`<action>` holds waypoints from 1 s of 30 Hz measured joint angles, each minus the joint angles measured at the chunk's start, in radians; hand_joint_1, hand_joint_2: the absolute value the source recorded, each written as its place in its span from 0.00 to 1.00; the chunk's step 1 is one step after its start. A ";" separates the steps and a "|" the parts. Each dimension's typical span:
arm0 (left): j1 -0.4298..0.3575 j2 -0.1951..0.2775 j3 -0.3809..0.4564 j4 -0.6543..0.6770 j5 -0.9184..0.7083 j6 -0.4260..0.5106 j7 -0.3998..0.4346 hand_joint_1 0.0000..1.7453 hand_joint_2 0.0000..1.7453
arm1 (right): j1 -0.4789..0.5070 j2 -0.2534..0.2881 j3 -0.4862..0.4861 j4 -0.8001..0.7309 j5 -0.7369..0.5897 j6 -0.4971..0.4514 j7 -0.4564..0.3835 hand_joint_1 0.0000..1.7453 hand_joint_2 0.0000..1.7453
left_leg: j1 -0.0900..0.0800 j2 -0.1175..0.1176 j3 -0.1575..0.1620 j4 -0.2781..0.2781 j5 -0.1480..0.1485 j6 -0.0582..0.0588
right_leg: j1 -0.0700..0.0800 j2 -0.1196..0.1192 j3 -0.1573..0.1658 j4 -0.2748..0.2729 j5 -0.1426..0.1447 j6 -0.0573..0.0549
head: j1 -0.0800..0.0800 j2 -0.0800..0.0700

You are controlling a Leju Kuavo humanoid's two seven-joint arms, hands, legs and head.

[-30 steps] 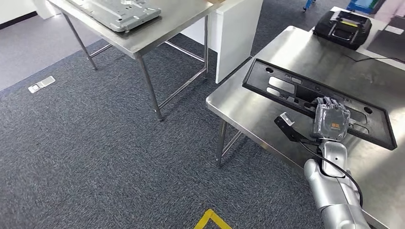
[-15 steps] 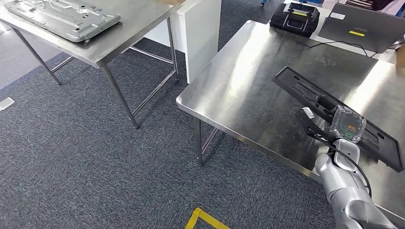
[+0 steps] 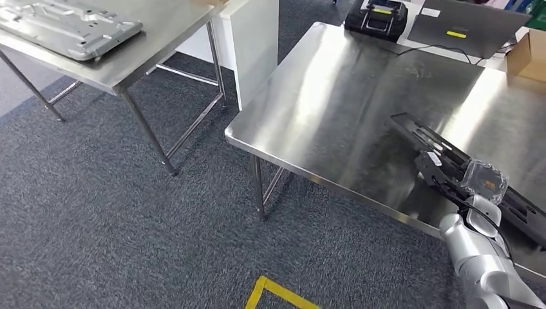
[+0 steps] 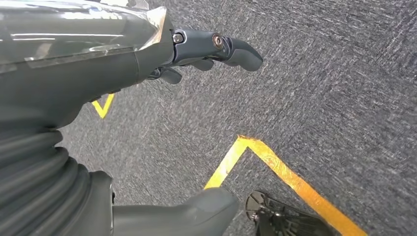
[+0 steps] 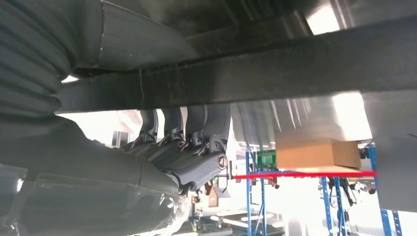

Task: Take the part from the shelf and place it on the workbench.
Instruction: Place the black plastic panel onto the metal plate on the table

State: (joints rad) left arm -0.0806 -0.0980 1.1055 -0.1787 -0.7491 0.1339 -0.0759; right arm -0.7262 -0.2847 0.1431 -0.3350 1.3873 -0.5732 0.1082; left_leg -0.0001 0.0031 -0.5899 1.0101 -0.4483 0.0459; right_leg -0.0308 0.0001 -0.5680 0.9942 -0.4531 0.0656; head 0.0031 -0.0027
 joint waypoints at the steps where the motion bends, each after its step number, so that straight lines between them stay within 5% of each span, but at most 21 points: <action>1: 0.000 0.000 0.000 0.000 0.000 0.000 0.000 0.00 1.00 | 0.000 0.000 0.000 0.002 0.001 0.003 0.002 1.00 1.00 | 0.000 0.000 -0.001 0.001 0.002 0.005 | -0.001 0.002 -0.002 -0.001 0.002 -0.003 | -0.001 0.000; 3: 0.000 0.000 0.000 0.000 0.001 0.000 0.001 0.00 1.00 | -0.001 0.001 -0.001 0.007 0.003 0.010 0.004 1.00 1.00 | 0.002 -0.001 -0.003 -0.001 0.007 0.017 | 0.001 0.002 -0.003 -0.001 0.004 -0.006 | -0.002 0.000; 6: 0.000 0.000 0.000 0.000 0.001 0.000 0.003 0.00 1.00 | -0.008 0.001 -0.001 0.012 0.004 0.020 0.007 1.00 1.00 | 0.005 -0.001 -0.001 -0.006 0.011 0.019 | 0.006 0.002 -0.003 -0.001 0.005 -0.010 | -0.003 0.000; 13: 0.000 -0.001 0.000 0.000 0.001 0.000 0.006 0.00 1.00 | -0.013 0.001 -0.002 0.018 0.004 0.028 0.011 1.00 1.00 | 0.011 -0.001 -0.001 -0.011 0.015 -0.014 | 0.015 0.002 -0.007 0.001 0.008 -0.018 | -0.002 0.000; 17: 0.000 -0.002 0.000 0.000 0.001 0.000 0.010 0.00 1.00 | -0.012 0.001 -0.003 0.021 0.004 0.028 0.012 0.00 0.00 | 0.009 -0.001 -0.002 -0.011 0.014 -0.022 | 0.017 0.001 -0.009 0.001 0.009 -0.021 | -0.002 0.000; 26: 0.000 -0.006 0.014 0.000 0.011 -0.017 0.010 0.00 1.00 | -0.011 0.003 -0.013 0.021 0.002 0.051 0.015 0.00 0.00 | -0.001 -0.001 -0.005 -0.008 0.015 -0.020 | 0.014 0.001 -0.009 0.001 0.011 -0.020 | -0.002 0.000; 30: 0.000 -0.006 0.016 0.000 0.008 -0.017 0.018 0.00 1.00 | -0.019 0.008 -0.029 0.021 -0.025 0.181 0.007 0.00 0.00 | -0.003 -0.001 -0.007 -0.006 0.015 -0.020 | 0.014 0.001 -0.009 0.001 0.011 -0.019 | -0.002 0.000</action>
State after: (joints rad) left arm -0.0804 -0.1042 1.1219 -0.1785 -0.7411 0.1167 -0.0579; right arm -0.7449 -0.2771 0.1138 -0.3141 1.3619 -0.3920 0.1153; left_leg -0.0028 0.0021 -0.5972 1.0038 -0.4330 0.0261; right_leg -0.0168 0.0015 -0.5768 0.9949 -0.4419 0.0466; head 0.0016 -0.0025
